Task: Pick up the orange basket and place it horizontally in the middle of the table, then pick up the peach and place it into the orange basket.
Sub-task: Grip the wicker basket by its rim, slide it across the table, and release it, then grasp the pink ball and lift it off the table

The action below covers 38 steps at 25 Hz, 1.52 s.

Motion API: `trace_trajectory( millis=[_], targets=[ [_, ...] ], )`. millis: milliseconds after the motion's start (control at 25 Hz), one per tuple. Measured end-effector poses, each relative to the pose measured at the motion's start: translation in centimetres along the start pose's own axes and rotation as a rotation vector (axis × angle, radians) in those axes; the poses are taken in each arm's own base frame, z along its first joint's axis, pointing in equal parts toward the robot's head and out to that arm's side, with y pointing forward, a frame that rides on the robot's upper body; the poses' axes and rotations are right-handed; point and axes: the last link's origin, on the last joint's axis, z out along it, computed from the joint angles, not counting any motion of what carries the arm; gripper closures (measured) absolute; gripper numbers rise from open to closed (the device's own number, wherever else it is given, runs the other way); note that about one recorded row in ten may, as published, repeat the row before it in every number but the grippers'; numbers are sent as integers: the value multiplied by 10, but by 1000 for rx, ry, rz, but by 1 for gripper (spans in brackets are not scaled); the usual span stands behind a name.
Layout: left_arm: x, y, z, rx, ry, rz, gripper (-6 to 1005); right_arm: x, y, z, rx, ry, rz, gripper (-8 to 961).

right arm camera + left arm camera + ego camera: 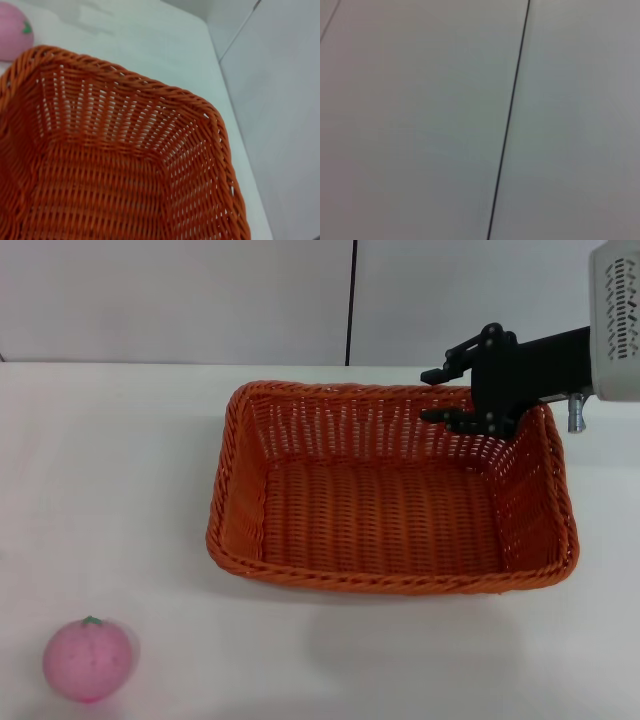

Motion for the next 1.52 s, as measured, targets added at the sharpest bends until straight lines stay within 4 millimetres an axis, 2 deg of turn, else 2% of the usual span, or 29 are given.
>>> trace_trajectory(
  millis=[80,280,560,600,680,840,1160,1520],
  targets=[
    [0,0,1,-8,-1,-1,211,-2,-1,-3,18,-17,31,576],
    [-2,2,2,-31,-15,-5,212,-4,2,-16,70,-85,76,550],
    [-2,4,-1,-185,-102,-19,213,1,26,-65,311,-408,266,469],
    [-1,3,-2,-261,-159,-42,213,3,32,-75,356,-467,296,469],
    [-1,0,-3,-310,-208,-61,214,9,44,-93,448,-565,341,468],
    [0,-7,-4,-412,-352,-97,215,24,72,-117,582,-704,410,467],
    [1,-14,-5,-590,-614,-170,216,57,115,-138,708,-873,571,466],
    [-18,-1,-4,-722,-792,-195,218,62,133,-146,739,-930,591,464]
  ],
)
